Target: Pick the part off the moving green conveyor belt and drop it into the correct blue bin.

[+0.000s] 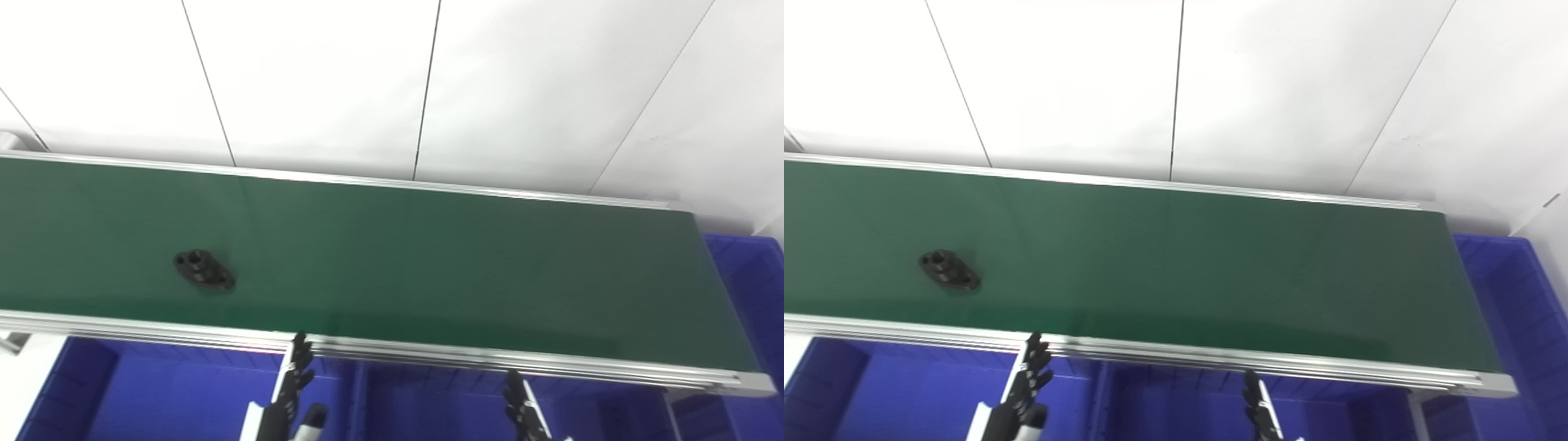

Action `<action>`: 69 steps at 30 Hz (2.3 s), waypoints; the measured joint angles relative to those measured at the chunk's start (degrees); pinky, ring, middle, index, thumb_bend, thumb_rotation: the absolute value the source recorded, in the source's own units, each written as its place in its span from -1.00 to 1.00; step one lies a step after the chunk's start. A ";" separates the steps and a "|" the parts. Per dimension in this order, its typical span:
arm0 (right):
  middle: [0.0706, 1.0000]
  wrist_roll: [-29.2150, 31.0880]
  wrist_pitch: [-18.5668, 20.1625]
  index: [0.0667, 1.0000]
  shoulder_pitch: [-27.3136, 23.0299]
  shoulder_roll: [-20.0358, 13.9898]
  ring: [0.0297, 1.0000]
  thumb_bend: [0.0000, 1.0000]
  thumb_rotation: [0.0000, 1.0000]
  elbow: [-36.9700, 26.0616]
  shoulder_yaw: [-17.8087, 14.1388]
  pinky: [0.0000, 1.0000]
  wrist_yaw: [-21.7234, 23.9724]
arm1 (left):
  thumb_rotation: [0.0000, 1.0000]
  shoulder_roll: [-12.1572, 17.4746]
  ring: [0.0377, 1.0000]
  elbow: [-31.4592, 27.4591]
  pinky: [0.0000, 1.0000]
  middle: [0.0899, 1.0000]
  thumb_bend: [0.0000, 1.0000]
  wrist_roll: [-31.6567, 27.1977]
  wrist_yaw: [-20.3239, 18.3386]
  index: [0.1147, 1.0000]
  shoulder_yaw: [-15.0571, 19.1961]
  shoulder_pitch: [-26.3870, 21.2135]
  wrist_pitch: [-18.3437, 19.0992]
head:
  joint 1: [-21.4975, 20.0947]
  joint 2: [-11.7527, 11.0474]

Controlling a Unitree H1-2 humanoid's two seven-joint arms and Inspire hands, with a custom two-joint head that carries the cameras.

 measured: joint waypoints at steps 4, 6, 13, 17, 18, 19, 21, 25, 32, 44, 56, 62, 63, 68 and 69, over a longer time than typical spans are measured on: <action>1.00 0.05 0.00 1.00 0.01 -0.67 1.00 0.69 0.99 -0.70 -0.57 1.00 0.62 | 0.84 0.01 0.92 -0.09 0.81 0.92 0.30 0.03 0.00 1.00 -0.16 0.01 0.16 | 0.18 0.53; 1.00 -0.07 0.03 1.00 0.02 -0.80 1.00 0.73 1.00 -1.56 -0.71 1.00 0.85 | 0.81 0.01 0.92 -0.28 0.80 0.92 0.29 0.22 0.00 1.00 -0.24 0.02 0.29 | 0.18 1.66; 1.00 0.47 0.11 1.00 -0.10 -0.82 1.00 0.80 0.80 -2.93 -0.73 1.00 1.53 | 0.76 0.00 0.92 -1.96 0.84 0.93 0.32 0.99 0.03 1.00 -0.54 0.09 1.76 | -0.88 3.69; 1.00 1.33 0.12 1.00 -0.08 -0.58 1.00 0.78 0.65 -3.28 -0.73 1.00 1.62 | 0.78 0.03 0.94 -2.17 0.90 0.95 0.31 0.95 0.03 1.00 -0.64 0.10 2.21 | -0.96 3.87; 1.00 1.44 0.12 1.00 -0.08 -0.50 1.00 0.78 0.64 -3.30 -0.71 1.00 1.62 | 0.78 0.04 0.94 -2.20 0.90 0.95 0.31 0.80 0.03 1.00 -0.67 0.10 2.29 | -0.96 3.87; 1.00 1.48 0.12 1.00 -0.07 -0.42 1.00 0.78 0.62 -3.36 -0.69 1.00 1.62 | 0.78 0.05 0.94 -2.22 0.91 0.95 0.33 0.70 0.02 1.00 -0.69 0.10 2.35 | -1.05 3.96; 1.00 1.01 0.12 1.00 -0.07 -0.28 0.99 0.80 0.60 -3.45 -0.70 1.00 1.57 | 0.77 0.06 0.93 -2.26 0.89 0.94 0.33 0.60 0.02 1.00 -0.70 0.10 2.42 | -1.05 3.96; 0.97 -4.15 0.11 1.00 0.05 0.25 0.89 0.75 0.46 -4.25 -0.92 0.84 0.40 | 0.77 0.07 0.91 -2.35 0.86 0.92 0.31 0.63 0.02 1.00 -0.69 0.10 2.44 | -0.88 4.13; 0.92 -17.14 -0.44 1.00 0.10 1.93 0.88 0.65 0.19 -8.48 -0.85 0.82 -3.23 | 0.77 0.10 0.90 -3.98 0.88 0.91 0.33 -0.03 -0.01 1.00 -0.67 0.19 3.13 | -1.22 4.66; 0.89 -25.37 4.70 0.84 -10.72 2.64 0.85 0.77 0.16 -17.47 -0.76 0.75 -1.33 | 0.81 0.27 0.91 -4.09 0.93 0.92 0.28 -0.11 -0.03 1.00 -0.40 0.16 5.05 | -2.19 4.57; 0.73 -39.01 14.57 0.75 -23.43 3.09 0.67 0.90 0.03 -17.71 -0.61 0.62 4.04 | 0.79 0.17 0.91 -3.93 0.92 0.92 0.23 -0.06 -0.03 1.00 -0.95 -0.40 5.87 | -2.20 4.40; 0.63 -45.45 21.22 0.70 -31.79 5.82 0.61 0.89 0.04 -15.93 2.16 0.61 8.25 | 0.75 0.19 0.93 -3.43 0.96 0.92 0.27 -0.14 -0.03 1.00 -1.18 -0.99 5.87 | -1.93 4.31; 0.63 -46.03 21.74 0.69 -32.70 6.04 0.61 0.88 0.05 -15.53 2.55 0.59 8.69 | 0.75 0.19 0.92 -3.36 0.96 0.92 0.28 -0.14 -0.02 1.00 -1.19 -1.03 5.87 | -1.93 4.31; 0.59 -48.49 24.73 0.67 -35.50 6.70 0.57 0.83 -0.03 -12.32 4.64 0.57 10.22 | 0.74 0.22 0.91 -3.21 0.93 0.91 0.23 -0.11 -0.01 1.00 -1.23 -1.12 5.85 | -1.84 4.31; 0.58 -48.84 24.93 0.67 -35.89 6.79 0.56 0.82 -0.04 -11.31 4.92 0.57 10.28 | 0.75 0.22 0.91 -3.20 0.92 0.91 0.24 -0.11 -0.01 1.00 -1.23 -1.15 5.85 | -1.84 4.31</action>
